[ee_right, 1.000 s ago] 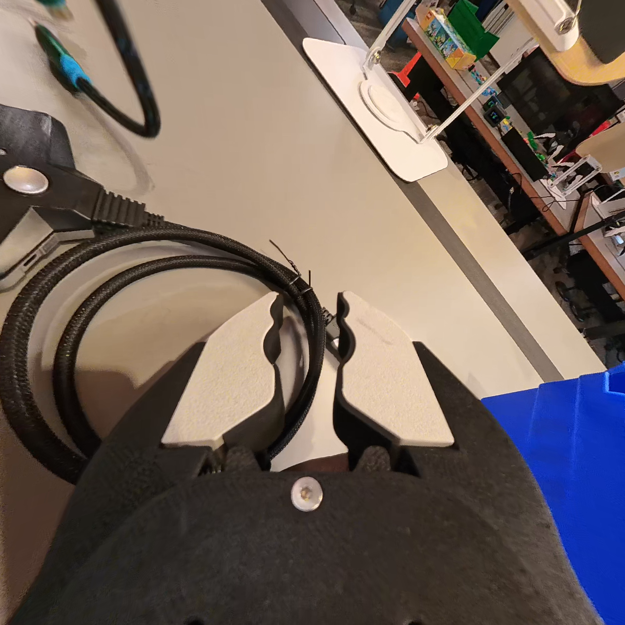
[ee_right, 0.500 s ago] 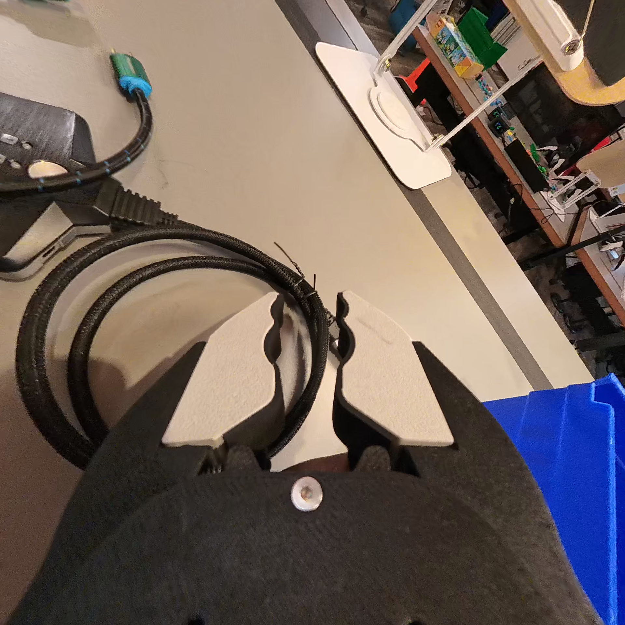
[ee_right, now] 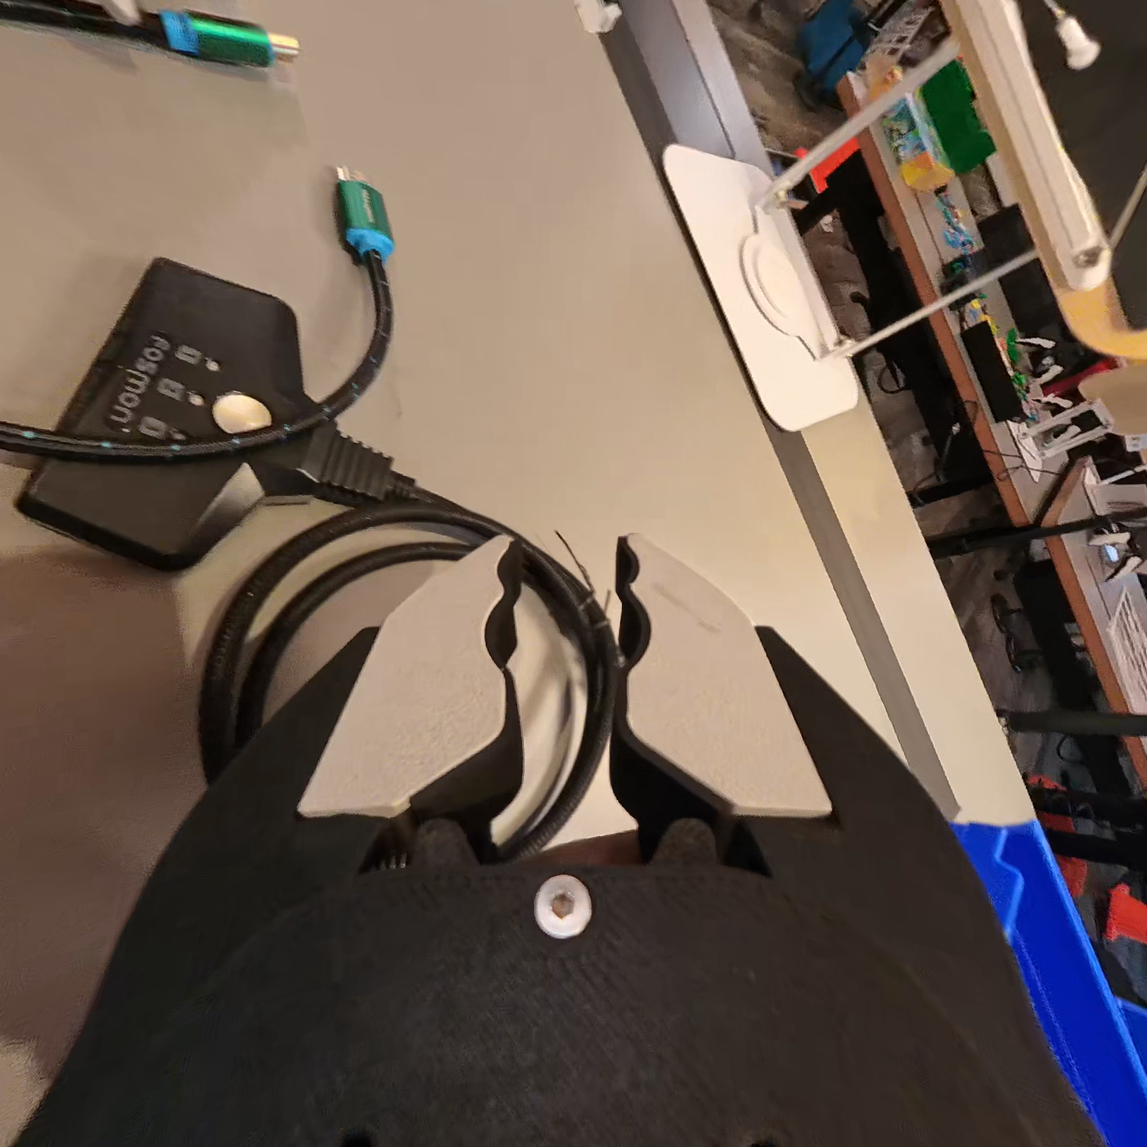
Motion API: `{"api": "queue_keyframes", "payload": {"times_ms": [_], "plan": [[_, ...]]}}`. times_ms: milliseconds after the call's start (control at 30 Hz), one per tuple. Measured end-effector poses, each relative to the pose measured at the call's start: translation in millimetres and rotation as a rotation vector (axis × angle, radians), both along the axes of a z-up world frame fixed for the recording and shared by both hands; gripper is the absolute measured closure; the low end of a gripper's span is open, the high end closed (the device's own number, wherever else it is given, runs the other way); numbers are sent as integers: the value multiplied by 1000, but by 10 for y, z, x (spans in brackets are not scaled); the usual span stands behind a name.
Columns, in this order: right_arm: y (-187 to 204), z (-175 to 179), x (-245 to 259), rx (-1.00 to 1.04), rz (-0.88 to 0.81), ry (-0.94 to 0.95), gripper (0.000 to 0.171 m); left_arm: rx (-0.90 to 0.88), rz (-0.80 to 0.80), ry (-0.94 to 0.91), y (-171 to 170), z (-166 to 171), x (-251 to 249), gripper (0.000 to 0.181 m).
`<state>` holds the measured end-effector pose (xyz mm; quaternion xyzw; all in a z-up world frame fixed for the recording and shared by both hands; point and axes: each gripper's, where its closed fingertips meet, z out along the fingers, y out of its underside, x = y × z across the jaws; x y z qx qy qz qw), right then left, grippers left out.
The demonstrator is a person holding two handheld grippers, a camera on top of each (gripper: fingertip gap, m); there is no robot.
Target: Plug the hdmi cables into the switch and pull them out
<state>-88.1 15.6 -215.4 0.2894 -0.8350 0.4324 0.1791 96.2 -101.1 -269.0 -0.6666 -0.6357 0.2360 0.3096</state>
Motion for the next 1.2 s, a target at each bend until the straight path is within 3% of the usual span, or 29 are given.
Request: {"api": "queue_keyframes", "payload": {"times_ms": [33,133,233,333,467,800,1000,1200], "plan": [[-19,-20,54,14,14,5,142,-2,42,-23,-33,-32,-9,130],[-61,-101,218,64,65,-1,142,-35,156,-105,-119,-170,-35,124],[-30,-213,363,145,144,-7,141,-84,194,-106,-121,-175,-100,133],[78,-318,533,248,239,-81,136,-104,180,-80,-69,-171,-151,150],[206,-402,714,336,320,-178,127,-159,138,-58,-53,-162,-176,152],[133,-303,769,277,307,-234,125,-392,-278,26,253,-115,-125,154],[-103,-83,824,171,296,-209,128,-473,-578,148,663,-71,-33,157],[-271,-96,1329,89,479,-155,132,-519,-687,259,908,21,-42,157]]}}
